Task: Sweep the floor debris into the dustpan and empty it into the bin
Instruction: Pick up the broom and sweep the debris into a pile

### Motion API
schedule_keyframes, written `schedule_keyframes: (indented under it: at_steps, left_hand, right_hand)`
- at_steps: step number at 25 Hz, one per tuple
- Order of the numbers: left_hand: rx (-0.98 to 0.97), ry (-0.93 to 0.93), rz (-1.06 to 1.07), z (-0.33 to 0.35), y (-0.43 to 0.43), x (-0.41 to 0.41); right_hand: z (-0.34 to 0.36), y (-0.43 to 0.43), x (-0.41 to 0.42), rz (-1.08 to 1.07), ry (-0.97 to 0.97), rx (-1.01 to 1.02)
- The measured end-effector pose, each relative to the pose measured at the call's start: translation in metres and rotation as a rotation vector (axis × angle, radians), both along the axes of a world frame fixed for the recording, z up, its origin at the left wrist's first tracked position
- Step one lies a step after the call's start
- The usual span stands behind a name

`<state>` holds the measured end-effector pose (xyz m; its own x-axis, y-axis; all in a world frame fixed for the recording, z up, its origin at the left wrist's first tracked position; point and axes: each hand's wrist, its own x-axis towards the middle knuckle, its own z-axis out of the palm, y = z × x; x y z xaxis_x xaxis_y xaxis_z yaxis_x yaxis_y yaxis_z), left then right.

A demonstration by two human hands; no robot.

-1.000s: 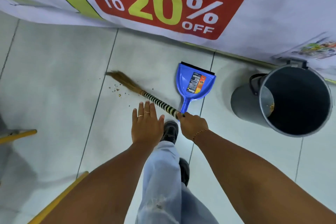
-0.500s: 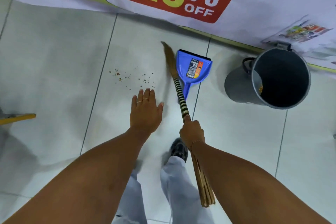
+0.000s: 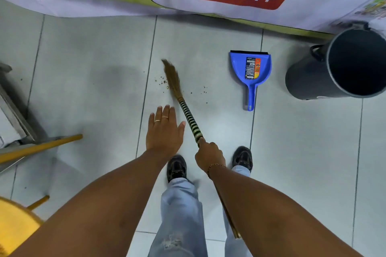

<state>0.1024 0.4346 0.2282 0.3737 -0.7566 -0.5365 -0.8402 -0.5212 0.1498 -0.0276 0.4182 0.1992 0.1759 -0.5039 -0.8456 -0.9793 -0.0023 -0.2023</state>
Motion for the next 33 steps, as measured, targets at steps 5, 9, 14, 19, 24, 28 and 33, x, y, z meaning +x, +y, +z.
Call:
schedule_keyframes:
  at_steps: [5, 9, 14, 19, 24, 28, 33]
  left_hand:
    - [-0.032, 0.016, -0.001, 0.012, 0.015, 0.017]
    - [-0.049, 0.067, -0.002, 0.016, 0.026, 0.016]
    - [-0.036, 0.078, -0.021, 0.010, 0.038, 0.022]
    - [-0.045, 0.050, -0.011, 0.004, 0.046, 0.041]
    - [-0.038, 0.015, 0.012, 0.004, 0.051, 0.060]
    - [-0.031, -0.001, 0.010, 0.005, 0.059, 0.070]
    - [-0.007, 0.004, 0.026, 0.011, 0.056, 0.078]
  right_hand:
    - [0.020, 0.041, -0.008, -0.140, -0.033, -0.126]
    - [0.018, 0.062, -0.029, -0.371, 0.099, -0.123]
    - [0.012, 0.083, -0.020, -0.439, 0.176, 0.121]
    - [0.001, 0.093, 0.017, -0.295, 0.116, 0.123]
    - [-0.008, 0.079, 0.043, -0.184, 0.077, 0.109]
    - [-0.013, 0.077, 0.066, -0.185, 0.034, 0.103]
    - [0.010, 0.075, 0.056, -0.306, -0.057, -0.039]
